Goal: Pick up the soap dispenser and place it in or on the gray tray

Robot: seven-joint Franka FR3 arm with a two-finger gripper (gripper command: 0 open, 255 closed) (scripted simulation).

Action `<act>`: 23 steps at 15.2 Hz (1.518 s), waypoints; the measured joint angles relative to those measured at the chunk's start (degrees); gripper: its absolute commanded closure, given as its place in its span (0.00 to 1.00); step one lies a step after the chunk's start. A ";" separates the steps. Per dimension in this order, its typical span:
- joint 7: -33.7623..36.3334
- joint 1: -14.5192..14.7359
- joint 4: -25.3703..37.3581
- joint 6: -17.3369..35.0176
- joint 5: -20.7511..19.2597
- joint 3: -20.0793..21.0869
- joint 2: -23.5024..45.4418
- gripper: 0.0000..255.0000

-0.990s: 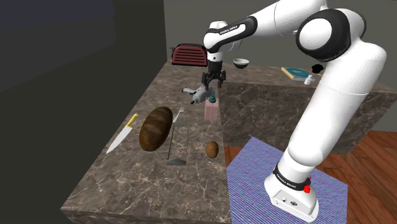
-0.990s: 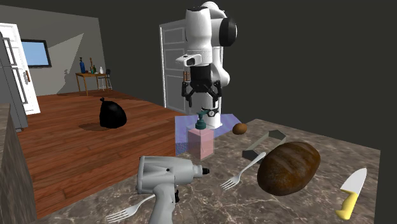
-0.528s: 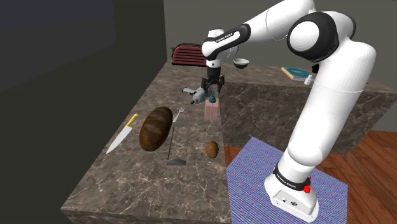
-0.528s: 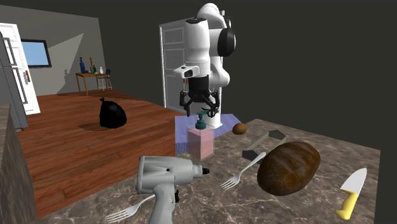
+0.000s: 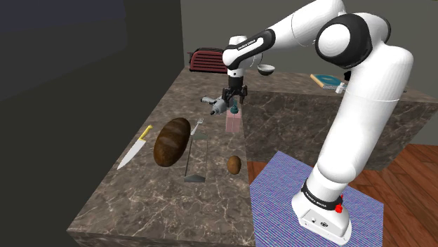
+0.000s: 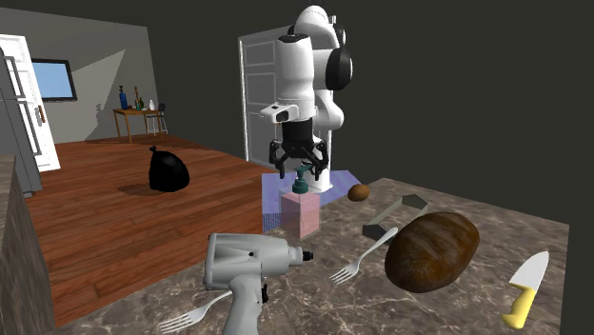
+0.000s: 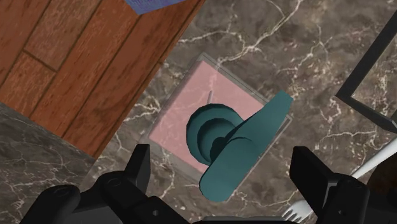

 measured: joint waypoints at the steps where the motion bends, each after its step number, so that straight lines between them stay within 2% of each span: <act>1: 0.00 0.00 0.00 0.00 0.00 0.00 0.00 1.00; 12: 0.04 0.01 0.15 -0.31 -0.04 0.00 -0.17 1.00; 23: 0.61 0.06 5.57 -8.00 -0.65 -0.05 -2.51 1.00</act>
